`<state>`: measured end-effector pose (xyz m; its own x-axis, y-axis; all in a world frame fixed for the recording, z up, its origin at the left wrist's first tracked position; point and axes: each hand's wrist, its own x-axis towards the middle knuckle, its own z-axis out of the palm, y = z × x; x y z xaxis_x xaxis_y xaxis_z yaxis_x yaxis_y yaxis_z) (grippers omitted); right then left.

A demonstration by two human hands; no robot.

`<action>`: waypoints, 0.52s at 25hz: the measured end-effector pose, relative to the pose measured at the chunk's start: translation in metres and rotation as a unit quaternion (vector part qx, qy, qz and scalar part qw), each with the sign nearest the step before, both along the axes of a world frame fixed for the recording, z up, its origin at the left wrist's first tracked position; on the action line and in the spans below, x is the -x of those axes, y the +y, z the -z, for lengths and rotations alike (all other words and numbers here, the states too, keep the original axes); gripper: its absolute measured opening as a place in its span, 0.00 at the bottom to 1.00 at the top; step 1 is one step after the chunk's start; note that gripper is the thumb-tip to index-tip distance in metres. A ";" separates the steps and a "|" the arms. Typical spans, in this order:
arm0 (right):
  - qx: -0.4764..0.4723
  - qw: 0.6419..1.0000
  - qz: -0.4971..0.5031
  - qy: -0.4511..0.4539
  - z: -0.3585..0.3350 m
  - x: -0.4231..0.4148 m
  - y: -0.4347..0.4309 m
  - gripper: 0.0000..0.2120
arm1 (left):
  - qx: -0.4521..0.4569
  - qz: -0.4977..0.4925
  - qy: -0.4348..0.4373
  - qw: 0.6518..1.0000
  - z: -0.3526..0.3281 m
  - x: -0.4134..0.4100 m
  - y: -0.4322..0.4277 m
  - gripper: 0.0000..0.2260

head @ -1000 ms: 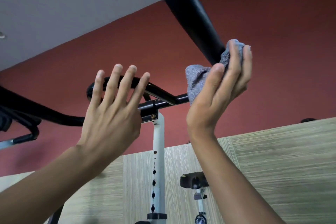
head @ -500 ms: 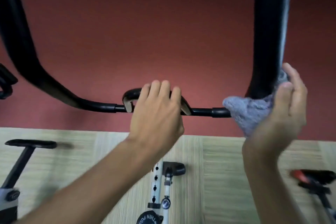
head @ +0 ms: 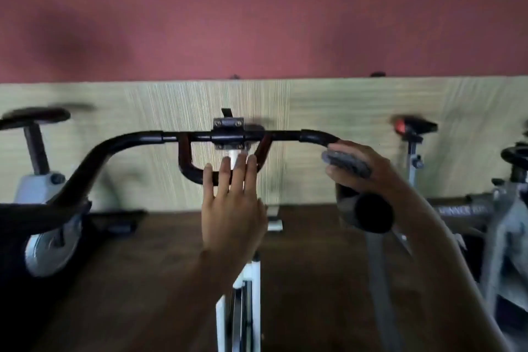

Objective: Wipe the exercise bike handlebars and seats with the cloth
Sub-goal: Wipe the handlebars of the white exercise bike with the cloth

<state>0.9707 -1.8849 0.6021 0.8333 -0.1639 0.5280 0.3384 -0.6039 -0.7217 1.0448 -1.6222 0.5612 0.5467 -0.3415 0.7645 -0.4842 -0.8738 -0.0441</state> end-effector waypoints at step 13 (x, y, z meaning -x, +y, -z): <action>0.065 0.951 0.134 0.270 -0.057 0.015 0.066 0.24 | -0.059 -0.015 0.219 0.974 -0.048 0.031 0.001 0.47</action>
<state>0.9553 -1.8189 0.6591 0.9264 -0.3708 0.0654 -0.2384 -0.7121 -0.6604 1.0142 -1.6209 0.6087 0.8223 -0.3924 0.4120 -0.4543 -0.8888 0.0601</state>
